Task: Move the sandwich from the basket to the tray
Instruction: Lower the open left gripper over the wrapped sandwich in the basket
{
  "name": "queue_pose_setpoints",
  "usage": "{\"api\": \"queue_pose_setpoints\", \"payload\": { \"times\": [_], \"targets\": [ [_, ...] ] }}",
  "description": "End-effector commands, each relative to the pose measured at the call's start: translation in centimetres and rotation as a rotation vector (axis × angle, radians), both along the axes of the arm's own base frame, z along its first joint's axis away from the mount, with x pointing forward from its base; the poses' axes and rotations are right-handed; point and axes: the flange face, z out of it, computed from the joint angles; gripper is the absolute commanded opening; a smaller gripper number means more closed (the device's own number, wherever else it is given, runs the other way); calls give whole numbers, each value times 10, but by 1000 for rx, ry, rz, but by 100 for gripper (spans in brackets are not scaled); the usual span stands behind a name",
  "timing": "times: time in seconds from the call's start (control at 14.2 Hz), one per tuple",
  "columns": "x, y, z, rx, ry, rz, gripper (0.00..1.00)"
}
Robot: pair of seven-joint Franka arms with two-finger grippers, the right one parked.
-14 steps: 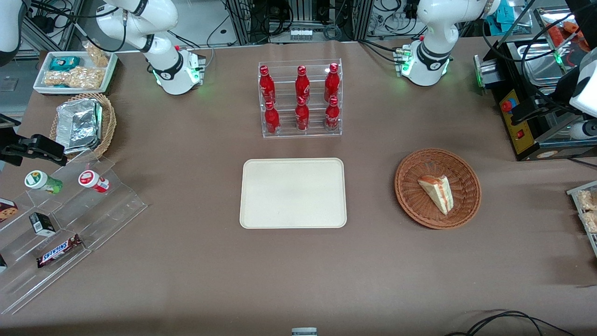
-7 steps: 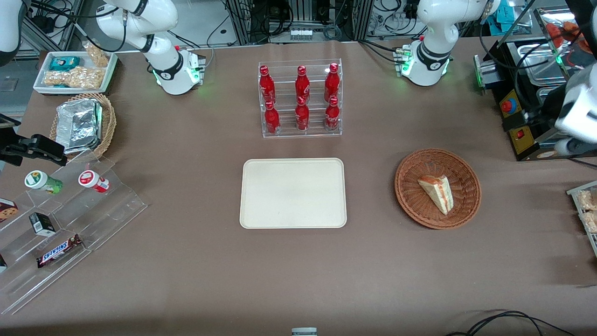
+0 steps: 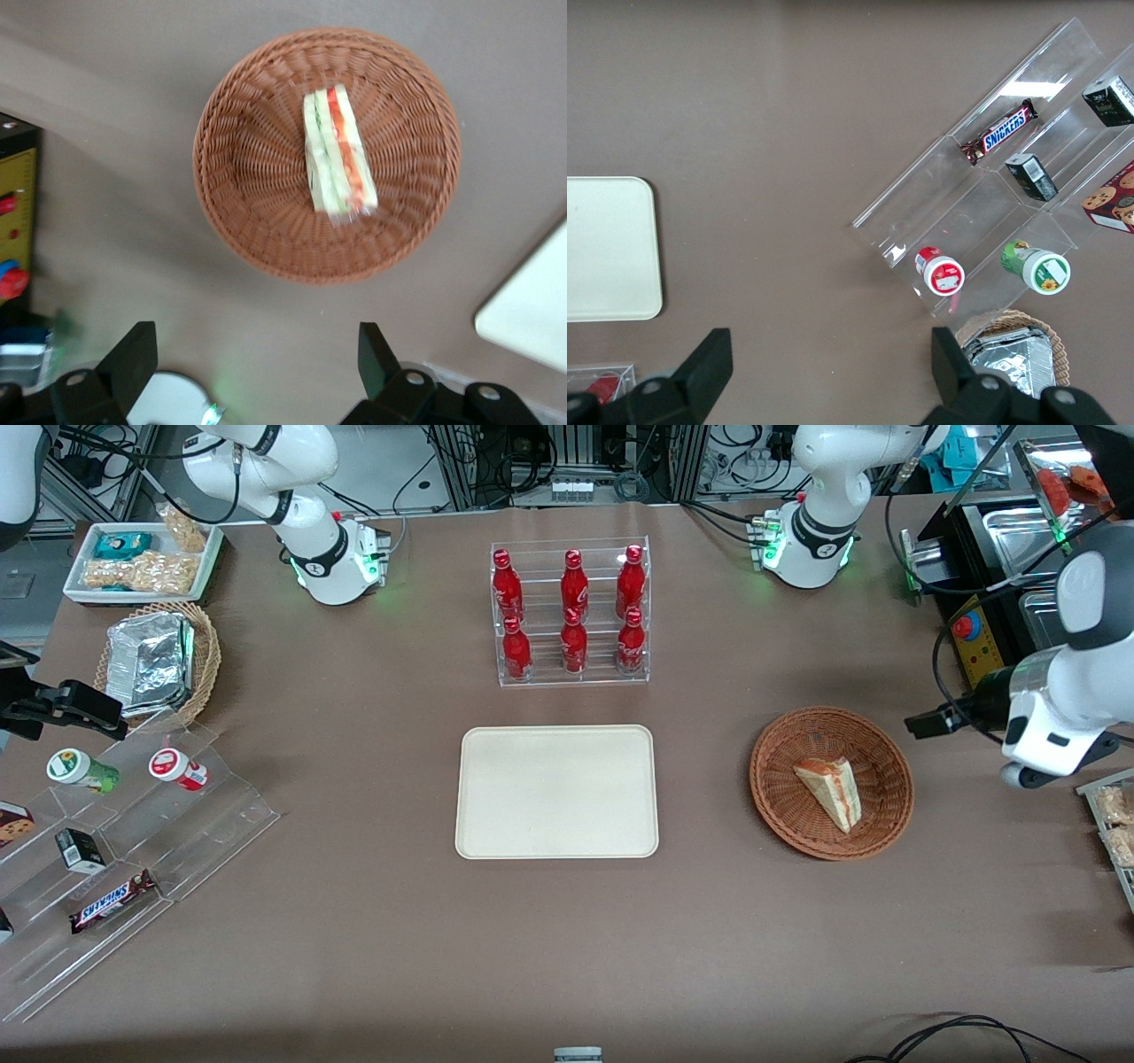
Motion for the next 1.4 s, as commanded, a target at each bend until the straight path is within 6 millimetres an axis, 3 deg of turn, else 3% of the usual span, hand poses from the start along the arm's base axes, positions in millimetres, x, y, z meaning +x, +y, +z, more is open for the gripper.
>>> {"api": "queue_pose_setpoints", "payload": {
  "times": [0.0,0.21,0.35,0.42,0.7,1.33],
  "targets": [
    [-27,-7,-36,34,-75,136,100],
    [-40,-19,-86,55,-135,217,100],
    [-47,-24,-110,55,-175,232,100],
    [-48,-35,-117,56,-200,237,100],
    [-46,-55,-127,54,-205,239,100],
    [-44,-60,-181,37,-242,241,100]
  ]
}}
